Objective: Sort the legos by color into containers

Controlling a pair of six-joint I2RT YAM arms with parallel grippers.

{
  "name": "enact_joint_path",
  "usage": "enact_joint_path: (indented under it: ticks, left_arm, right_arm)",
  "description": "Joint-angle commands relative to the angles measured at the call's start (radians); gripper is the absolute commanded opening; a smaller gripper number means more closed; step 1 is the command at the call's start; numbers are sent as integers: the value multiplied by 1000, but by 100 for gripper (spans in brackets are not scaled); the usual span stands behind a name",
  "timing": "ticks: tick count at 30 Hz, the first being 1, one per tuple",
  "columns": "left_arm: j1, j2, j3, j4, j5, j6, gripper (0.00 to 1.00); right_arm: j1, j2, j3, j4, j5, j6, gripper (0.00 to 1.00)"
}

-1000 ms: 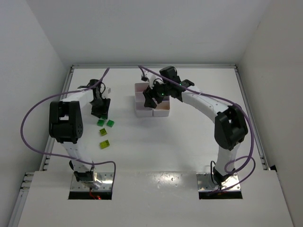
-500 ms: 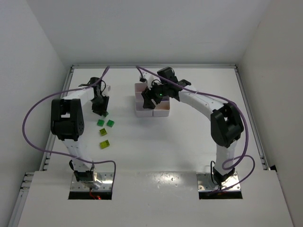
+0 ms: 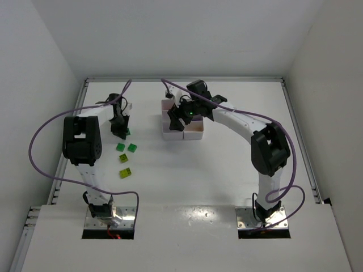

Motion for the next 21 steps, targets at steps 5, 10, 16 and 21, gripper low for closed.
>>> enact_joint_path:
  ticks: [5, 10, 16, 21]
  left_arm:
    - [-1, -16, -5, 37, 77, -12, 6]
    - [-1, -161, -42, 48, 97, -12, 6]
    - [9, -306, -79, -28, 69, 22, 68]
    - [9, -306, -100, -102, 37, 33, 67]
  right_arm:
    - [6, -5, 33, 23, -17, -13, 70]
    - [6, -5, 33, 23, -26, -13, 70]
    - [6, -25, 4, 32, -26, -13, 70]
    - [6, -25, 3, 32, -35, -13, 70]
